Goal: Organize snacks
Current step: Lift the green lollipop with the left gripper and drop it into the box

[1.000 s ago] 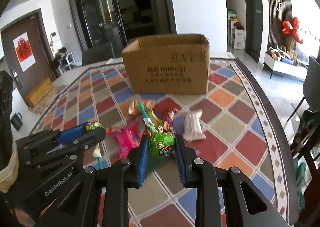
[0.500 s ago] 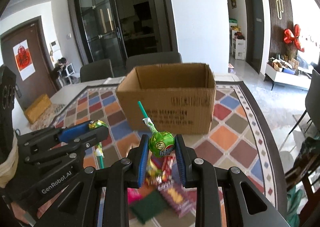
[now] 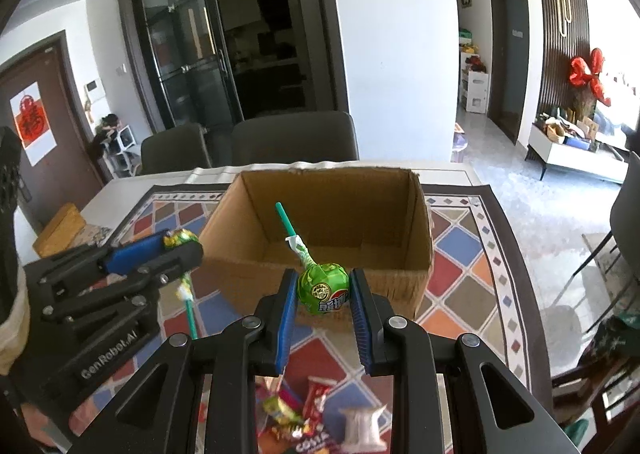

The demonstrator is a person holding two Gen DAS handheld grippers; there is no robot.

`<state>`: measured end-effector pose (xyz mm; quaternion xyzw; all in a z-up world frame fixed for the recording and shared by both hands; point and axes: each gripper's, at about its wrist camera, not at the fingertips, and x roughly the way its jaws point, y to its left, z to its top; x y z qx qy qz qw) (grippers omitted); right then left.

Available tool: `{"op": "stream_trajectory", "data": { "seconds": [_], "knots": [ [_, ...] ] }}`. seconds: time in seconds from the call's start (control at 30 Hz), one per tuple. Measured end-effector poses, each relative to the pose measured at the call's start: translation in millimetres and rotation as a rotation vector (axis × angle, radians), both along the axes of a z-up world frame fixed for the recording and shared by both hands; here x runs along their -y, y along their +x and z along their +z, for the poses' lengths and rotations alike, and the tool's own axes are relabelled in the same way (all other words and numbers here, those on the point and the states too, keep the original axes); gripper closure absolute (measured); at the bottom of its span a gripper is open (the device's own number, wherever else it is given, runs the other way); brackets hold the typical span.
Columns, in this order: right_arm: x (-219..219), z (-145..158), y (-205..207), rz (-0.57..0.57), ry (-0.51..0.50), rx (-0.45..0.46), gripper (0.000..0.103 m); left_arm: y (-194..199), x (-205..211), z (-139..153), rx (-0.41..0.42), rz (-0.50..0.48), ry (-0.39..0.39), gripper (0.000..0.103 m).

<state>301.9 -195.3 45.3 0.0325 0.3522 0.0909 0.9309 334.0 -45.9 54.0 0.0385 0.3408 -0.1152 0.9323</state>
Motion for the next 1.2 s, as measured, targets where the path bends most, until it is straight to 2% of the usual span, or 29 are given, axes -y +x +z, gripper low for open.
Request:
{"op": "stream_trajectory", "data": {
  "seconds": [0.23, 0.53, 0.57, 0.6, 0.63, 0.67, 0.7, 0.73, 0.77, 0.93, 1.03, 1.2],
  "knots": [
    [1.3, 9.7, 42.8, -0.007, -0.006, -0.041, 0.076, 43.3, 3.1, 9.6, -0.006, 0.009, 0.022, 0.078],
    [-4.5, 0.2, 91.0, -0.013, -0.025, -0.132, 0.076, 92.9, 6.3, -6.9, -0.056, 0.057, 0.069, 0.076],
    [-4.8, -1.8, 93.6, -0.016, -0.03, -0.137, 0.076, 95.8, 7.3, -8.9, -0.059, 0.058, 0.078, 0.073],
    [-5.7, -4.0, 96.2, -0.017, -0.035, -0.143, 0.076, 97.4, 8.3, -10.3, -0.063, 0.067, 0.093, 0.059],
    [-5.7, -6.6, 98.0, -0.019, -0.039, -0.149, 0.075, 96.8, 8.7, -10.1, -0.052, 0.077, 0.103, 0.047],
    [-5.6, -7.3, 99.2, -0.024, -0.047, -0.152, 0.074, 93.7, 7.5, -9.1, -0.032, 0.092, 0.11, 0.043],
    [-4.9, -8.0, 99.8, -0.035, -0.062, -0.151, 0.064, 90.7, 5.4, -9.0, -0.021, 0.1, 0.117, 0.039],
    [-4.4, -8.7, 97.9, -0.049, -0.086, -0.141, 0.057, 86.9, 4.3, -8.1, -0.014, 0.105, 0.126, 0.038],
    [-5.5, -7.2, 96.3, -0.056, -0.098, -0.129, 0.056, 83.9, 2.1, -7.4, -0.011, 0.103, 0.127, 0.038],
    [2.6, -1.9, 79.1, -0.057, -0.069, -0.108, 0.056, 55.3, -5.1, 2.6, 0.024, 0.098, 0.116, 0.032],
    [2.8, 4.9, 62.3, -0.049, -0.056, -0.083, 0.051, 31.3, -4.6, 11.4, 0.083, 0.097, 0.138, 0.031],
    [-3.0, 13.0, 29.4, -0.015, -0.053, -0.034, 0.051, -9.4, -6.8, 24.7, 0.152, 0.092, 0.152, 0.028]
  ]
}}
